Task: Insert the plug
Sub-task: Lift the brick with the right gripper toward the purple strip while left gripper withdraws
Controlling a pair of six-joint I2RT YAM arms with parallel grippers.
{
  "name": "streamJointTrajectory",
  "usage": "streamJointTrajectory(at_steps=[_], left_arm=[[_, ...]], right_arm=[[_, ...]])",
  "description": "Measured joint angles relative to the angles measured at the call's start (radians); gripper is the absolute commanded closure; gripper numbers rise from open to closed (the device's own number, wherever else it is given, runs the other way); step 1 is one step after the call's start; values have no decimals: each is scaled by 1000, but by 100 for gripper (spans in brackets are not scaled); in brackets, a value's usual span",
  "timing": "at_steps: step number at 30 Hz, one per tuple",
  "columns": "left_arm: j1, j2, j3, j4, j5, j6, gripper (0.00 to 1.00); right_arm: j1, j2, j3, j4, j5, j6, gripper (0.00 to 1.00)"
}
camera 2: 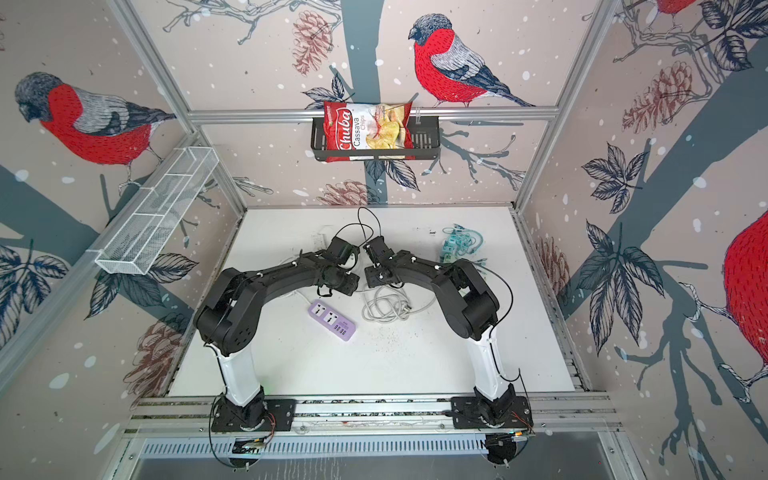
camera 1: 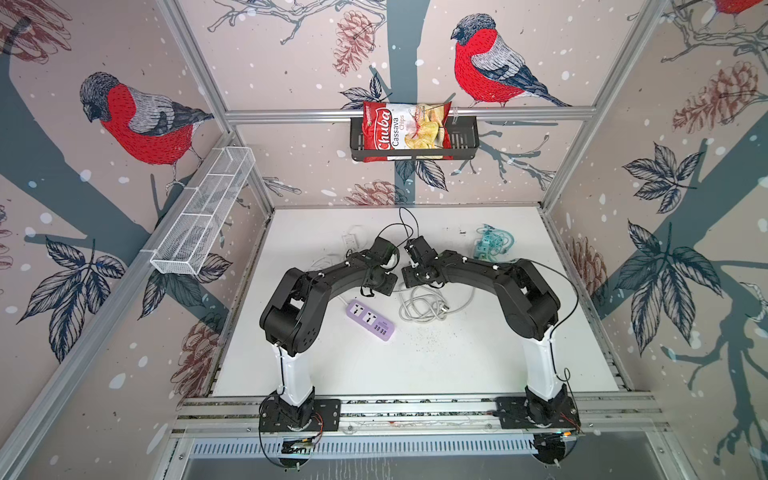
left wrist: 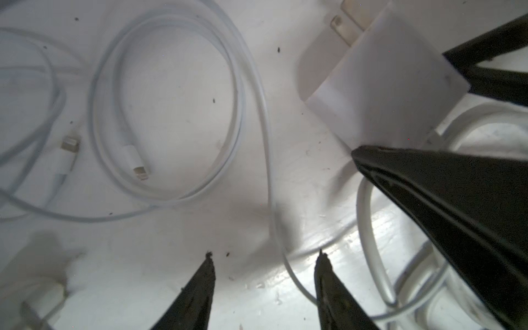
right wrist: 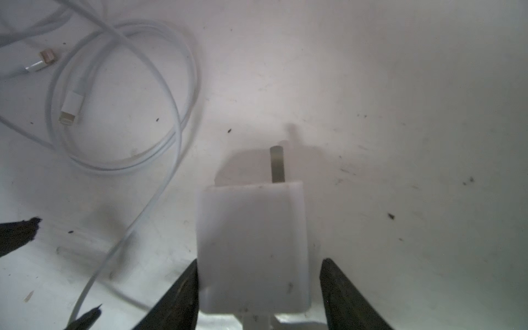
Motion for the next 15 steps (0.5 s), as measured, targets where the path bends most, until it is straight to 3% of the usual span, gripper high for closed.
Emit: streamJointTrajectory(at_steps=[4, 8, 15], left_arm=[[5, -27, -3, 2, 0, 0, 44], [16, -76, -17, 3, 4, 3, 44], [52, -172, -44, -8, -34, -43, 44]], right_arm=[[3, 18, 23, -7, 2, -15, 52], [5, 35, 51, -16, 5, -27, 74], [3, 31, 144, -103, 28, -69, 80]])
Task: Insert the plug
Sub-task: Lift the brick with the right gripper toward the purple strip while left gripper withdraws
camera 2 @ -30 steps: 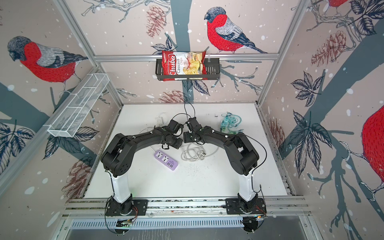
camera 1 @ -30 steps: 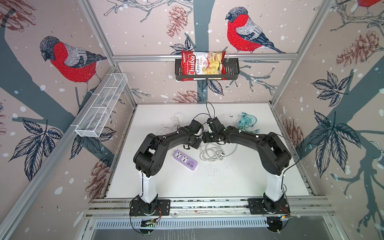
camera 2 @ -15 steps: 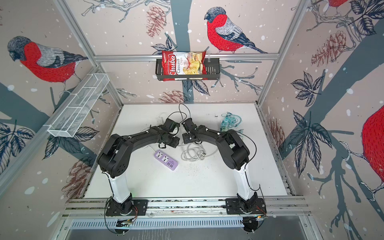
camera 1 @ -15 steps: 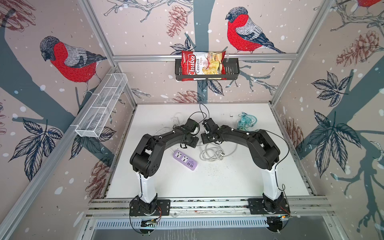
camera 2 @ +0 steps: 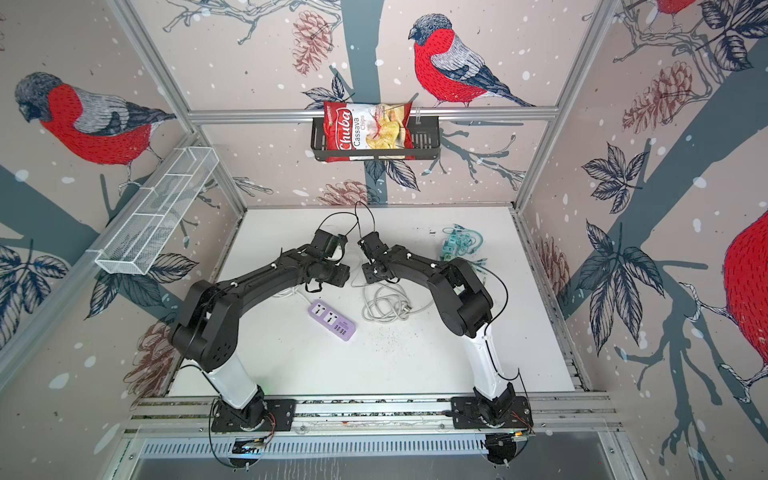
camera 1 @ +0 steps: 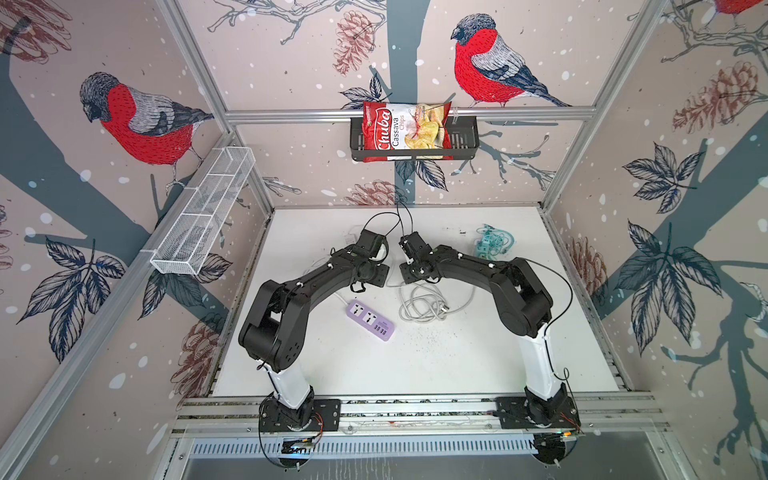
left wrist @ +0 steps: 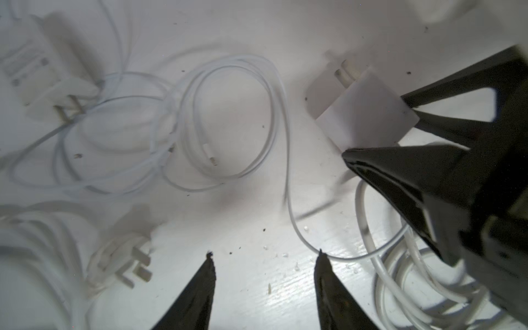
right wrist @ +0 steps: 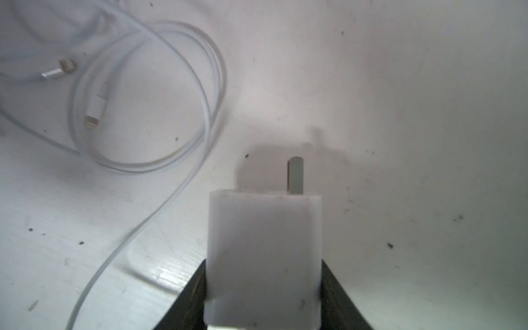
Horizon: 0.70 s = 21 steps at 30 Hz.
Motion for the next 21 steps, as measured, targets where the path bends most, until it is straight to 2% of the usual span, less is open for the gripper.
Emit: streamJointTrajectory(at_steps=[7, 15, 18, 21], left_arm=[[21, -174, -106, -58, -92, -185, 42], [77, -503, -212, -146, -159, -366, 40], [78, -614, -263, -164, -182, -408, 39], [81, -707, -302, -184, -216, -443, 39]], right_arm=[[19, -113, 122, -67, 47, -37, 81], [172, -253, 187, -180, 54, -87, 82], [217, -320, 161, -195, 56, -88, 82], [285, -395, 60, -198, 61, -94, 82]])
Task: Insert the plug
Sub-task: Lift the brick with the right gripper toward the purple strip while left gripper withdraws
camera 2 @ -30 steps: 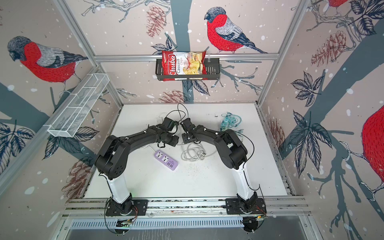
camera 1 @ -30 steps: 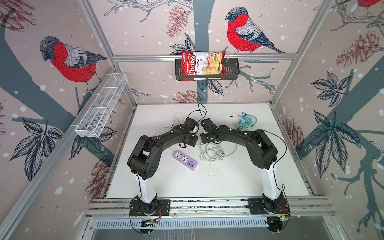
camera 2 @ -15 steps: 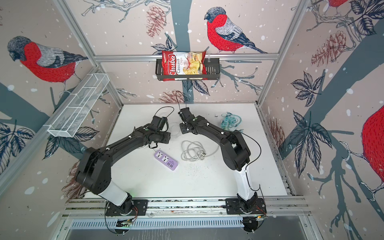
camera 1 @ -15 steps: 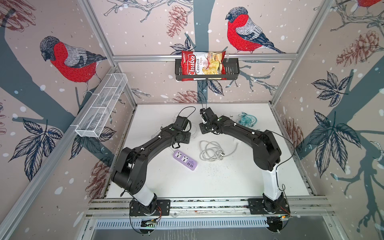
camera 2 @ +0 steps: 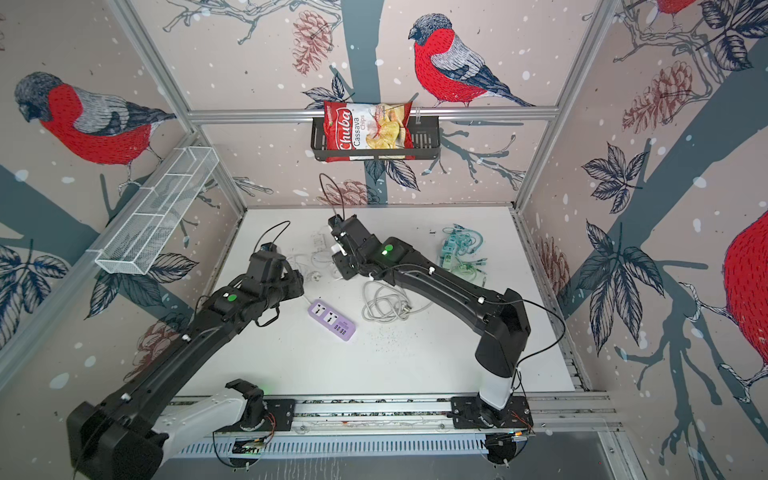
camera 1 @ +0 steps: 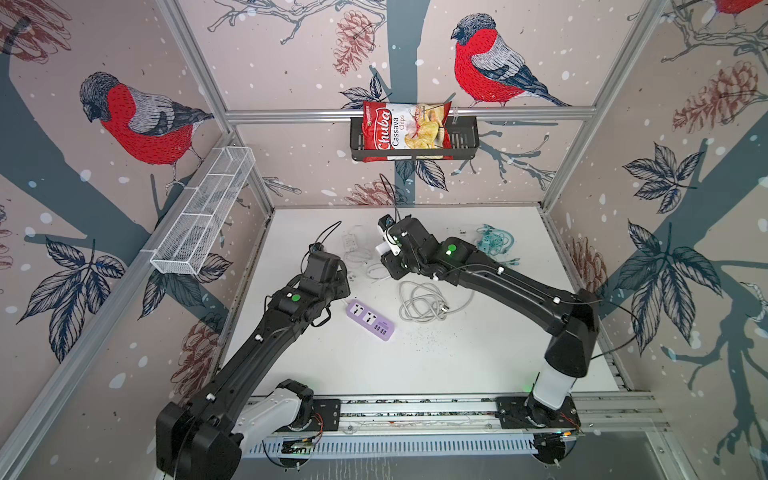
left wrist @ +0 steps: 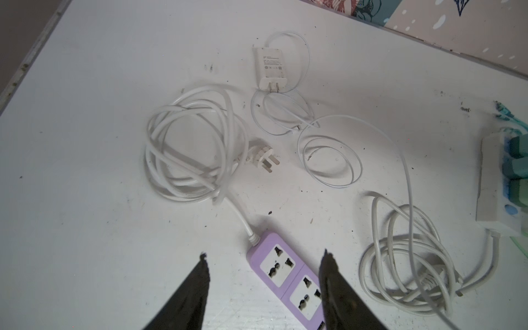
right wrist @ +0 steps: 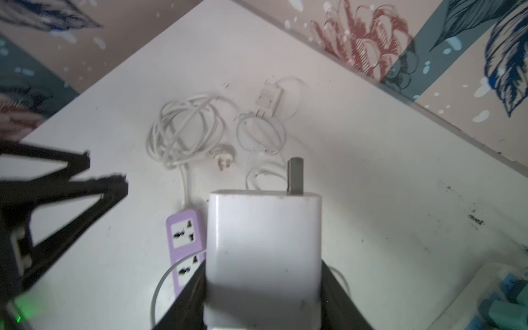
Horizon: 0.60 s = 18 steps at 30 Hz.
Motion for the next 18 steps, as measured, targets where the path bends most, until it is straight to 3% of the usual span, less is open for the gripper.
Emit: streamJointTrajectory(at_steps=[9, 18], left_arm=[[2, -74, -109, -5, -7, -73, 39], [2, -43, -196, 32, 4, -99, 39]], right_arm=[[204, -126, -316, 12, -5, 1, 83], [320, -9, -402, 139, -82, 40, 83]])
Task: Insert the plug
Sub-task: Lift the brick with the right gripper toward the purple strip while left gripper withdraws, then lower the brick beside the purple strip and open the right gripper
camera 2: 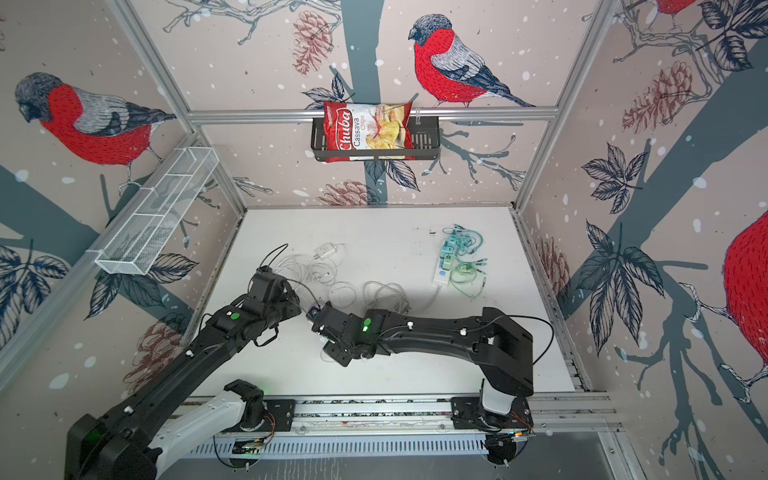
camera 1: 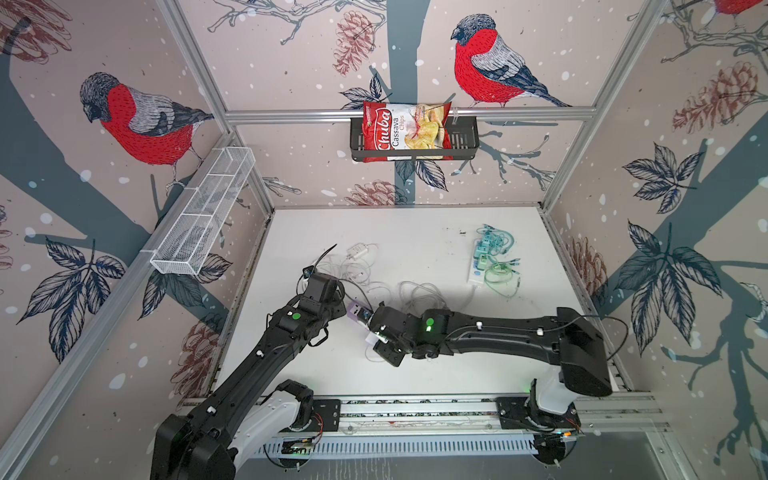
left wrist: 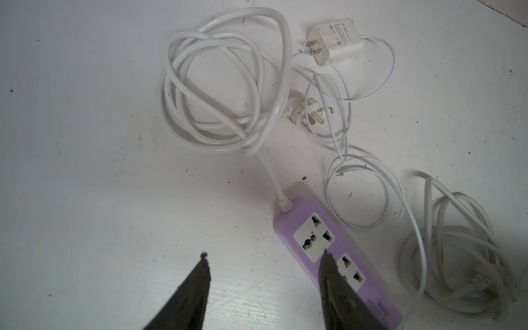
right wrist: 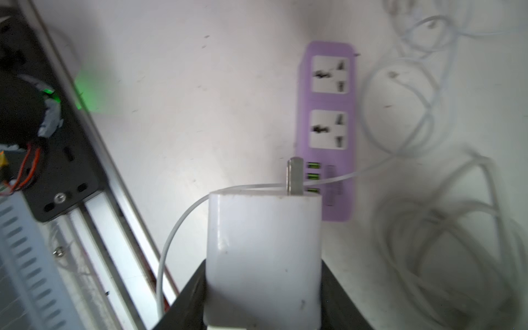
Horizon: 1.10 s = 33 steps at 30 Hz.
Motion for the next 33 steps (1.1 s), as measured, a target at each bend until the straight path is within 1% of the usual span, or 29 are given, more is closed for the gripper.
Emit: streamJointTrajectory(at_steps=[4, 8, 13, 17, 21, 24, 28, 30, 33], left_arm=[[0, -12, -11, 15, -7, -18, 39], [1, -64, -26, 22, -27, -34, 36], [5, -79, -31, 22, -43, -48, 36], [5, -64, -31, 22, -50, -49, 36], [6, -38, -32, 37, -57, -48, 37], [6, -21, -35, 57, -56, -48, 37], [6, -12, -40, 72, -55, -47, 37], [6, -13, -42, 76, -48, -46, 36], [6, -13, -42, 79, -28, -34, 36]], right_arm=[[3, 87, -1, 69, -24, 22, 85], [-9, 156, -6, 111, -53, 23, 85], [-75, 200, -32, 162, -89, 19, 87], [-122, 198, -56, 190, -90, 6, 86], [-176, 192, -73, 196, -91, -32, 86], [-212, 188, -92, 219, -70, -66, 83], [-260, 171, -115, 223, -74, -100, 81], [-269, 165, -124, 230, -79, -116, 79], [-258, 151, -146, 248, -73, -134, 74]])
